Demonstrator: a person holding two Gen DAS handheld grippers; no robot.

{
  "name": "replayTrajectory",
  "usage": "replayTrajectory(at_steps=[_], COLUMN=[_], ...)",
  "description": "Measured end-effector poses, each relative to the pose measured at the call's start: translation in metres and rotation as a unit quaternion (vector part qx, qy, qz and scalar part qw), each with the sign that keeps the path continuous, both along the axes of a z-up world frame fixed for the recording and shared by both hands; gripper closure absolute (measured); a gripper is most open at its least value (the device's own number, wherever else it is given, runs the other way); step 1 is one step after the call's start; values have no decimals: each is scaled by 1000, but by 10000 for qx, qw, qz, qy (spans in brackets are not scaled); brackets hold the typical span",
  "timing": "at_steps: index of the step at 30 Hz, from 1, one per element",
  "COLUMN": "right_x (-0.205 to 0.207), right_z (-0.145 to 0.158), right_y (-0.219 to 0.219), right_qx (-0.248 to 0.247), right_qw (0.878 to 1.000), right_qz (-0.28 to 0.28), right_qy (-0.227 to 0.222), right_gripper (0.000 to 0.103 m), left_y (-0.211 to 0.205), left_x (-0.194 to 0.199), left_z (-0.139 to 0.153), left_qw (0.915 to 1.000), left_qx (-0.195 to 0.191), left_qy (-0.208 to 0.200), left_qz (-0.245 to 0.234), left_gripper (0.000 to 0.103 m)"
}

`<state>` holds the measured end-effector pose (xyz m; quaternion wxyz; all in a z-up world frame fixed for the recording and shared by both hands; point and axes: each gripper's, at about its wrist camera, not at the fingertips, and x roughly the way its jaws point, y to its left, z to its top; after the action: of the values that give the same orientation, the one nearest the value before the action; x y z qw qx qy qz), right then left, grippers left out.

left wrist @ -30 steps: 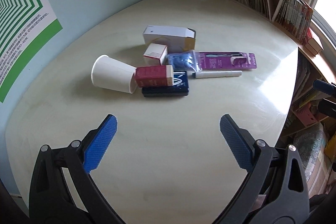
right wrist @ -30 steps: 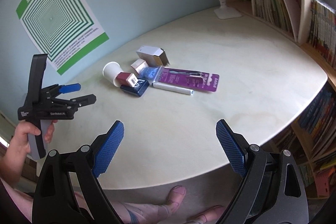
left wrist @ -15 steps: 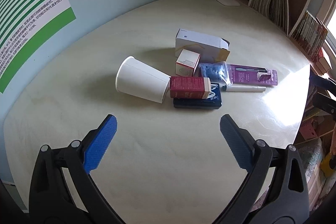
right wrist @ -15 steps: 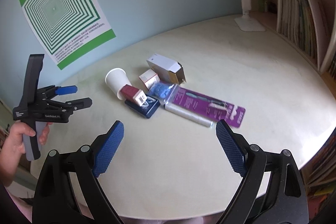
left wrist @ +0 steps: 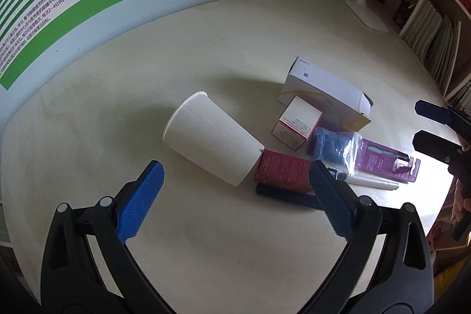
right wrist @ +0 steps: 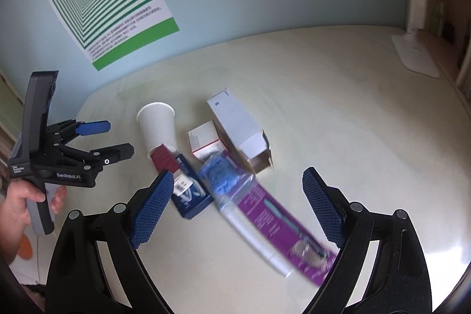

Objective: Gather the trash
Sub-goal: 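Grasp the white paper cup with the left tool while the right tool grasps the white box, then carry the paper cup and white box to the wastebasket and release both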

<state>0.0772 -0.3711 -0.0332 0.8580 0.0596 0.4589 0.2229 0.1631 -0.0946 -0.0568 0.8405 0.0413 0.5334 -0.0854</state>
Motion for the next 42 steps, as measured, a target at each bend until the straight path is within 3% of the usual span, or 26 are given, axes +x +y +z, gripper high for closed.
replayTrajectory(at_steps=[4, 13, 20, 23, 25, 28, 30, 32, 42], right_x=[25, 62, 87, 93, 93, 96, 96, 95, 89], right_z=[-12, -38, -57, -62, -65, -67, -66, -64, -45], right_y=[6, 27, 40, 45, 40, 40, 39, 37, 15], right_qx=[23, -94, -81, -98, -74, 7, 33, 77, 221], right_qw=[9993, 9938, 9900, 9888, 9886, 9890, 9897, 9901, 9954], right_qz=[315, 974, 1194, 1256, 1251, 1170, 1123, 1099, 692], right_qy=[181, 530, 747, 800, 835, 907, 885, 868, 620], right_gripper=[24, 30, 45, 54, 59, 59, 60, 65, 69], left_y=[-2, 6, 15, 17, 17, 16, 14, 15, 25], left_x=[15, 38, 44, 47, 49, 51, 51, 52, 45], left_z=[-11, -38, -55, -60, -64, -69, -71, -74, -64], left_qw=[9995, 9954, 9922, 9917, 9913, 9915, 9920, 9920, 9947], left_qx=[49, 155, 165, 112, 131, 262, 259, 222, 53], left_qy=[126, 476, 685, 747, 800, 815, 826, 873, 654], left_qz=[302, 823, 1024, 1043, 1035, 979, 917, 880, 785], left_gripper=[7, 7, 8, 13, 16, 18, 36, 41, 42])
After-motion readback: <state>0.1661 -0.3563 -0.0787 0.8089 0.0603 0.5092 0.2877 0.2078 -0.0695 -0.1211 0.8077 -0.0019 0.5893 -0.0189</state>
